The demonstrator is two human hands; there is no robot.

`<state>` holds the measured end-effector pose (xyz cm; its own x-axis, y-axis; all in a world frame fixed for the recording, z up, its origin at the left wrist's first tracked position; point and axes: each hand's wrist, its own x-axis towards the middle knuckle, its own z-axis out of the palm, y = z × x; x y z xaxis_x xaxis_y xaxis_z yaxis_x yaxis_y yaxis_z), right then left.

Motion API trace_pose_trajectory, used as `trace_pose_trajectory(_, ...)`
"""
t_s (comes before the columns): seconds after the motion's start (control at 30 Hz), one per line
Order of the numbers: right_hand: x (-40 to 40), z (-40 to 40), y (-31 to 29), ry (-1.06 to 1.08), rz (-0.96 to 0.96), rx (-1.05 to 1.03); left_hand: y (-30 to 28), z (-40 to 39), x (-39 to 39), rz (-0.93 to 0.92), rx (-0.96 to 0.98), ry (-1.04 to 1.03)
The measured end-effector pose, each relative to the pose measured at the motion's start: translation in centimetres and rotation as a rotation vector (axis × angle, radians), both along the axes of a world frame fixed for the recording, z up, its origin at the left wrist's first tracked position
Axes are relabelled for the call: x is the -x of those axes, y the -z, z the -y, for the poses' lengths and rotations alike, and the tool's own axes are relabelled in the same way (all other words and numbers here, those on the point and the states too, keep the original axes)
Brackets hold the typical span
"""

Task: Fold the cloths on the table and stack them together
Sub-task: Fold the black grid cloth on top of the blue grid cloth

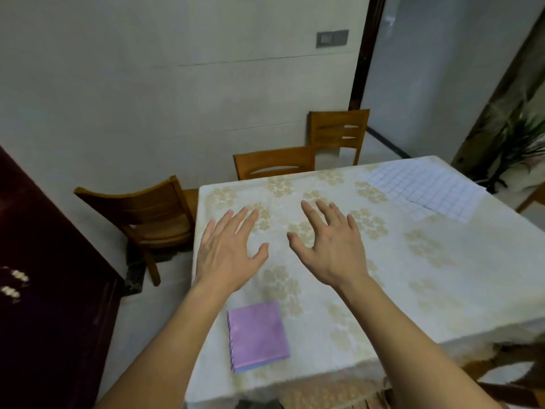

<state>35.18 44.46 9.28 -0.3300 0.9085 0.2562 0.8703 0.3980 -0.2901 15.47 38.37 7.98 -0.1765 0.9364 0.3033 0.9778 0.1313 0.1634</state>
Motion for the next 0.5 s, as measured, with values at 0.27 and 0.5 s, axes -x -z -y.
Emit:
trace_pose_trajectory(0.27, -4.1, 2.3, -0.9, 0.061, -0.021, 0.030, -0.5, 0.4, -3.8, -0.014, -0.021, 0.089)
trace_pose_trajectory(0.5, -5.9, 5.2, -1.0, 0.225, -0.031, 0.050, -1.2, -0.2, -5.1, -0.033, -0.023, 0.268)
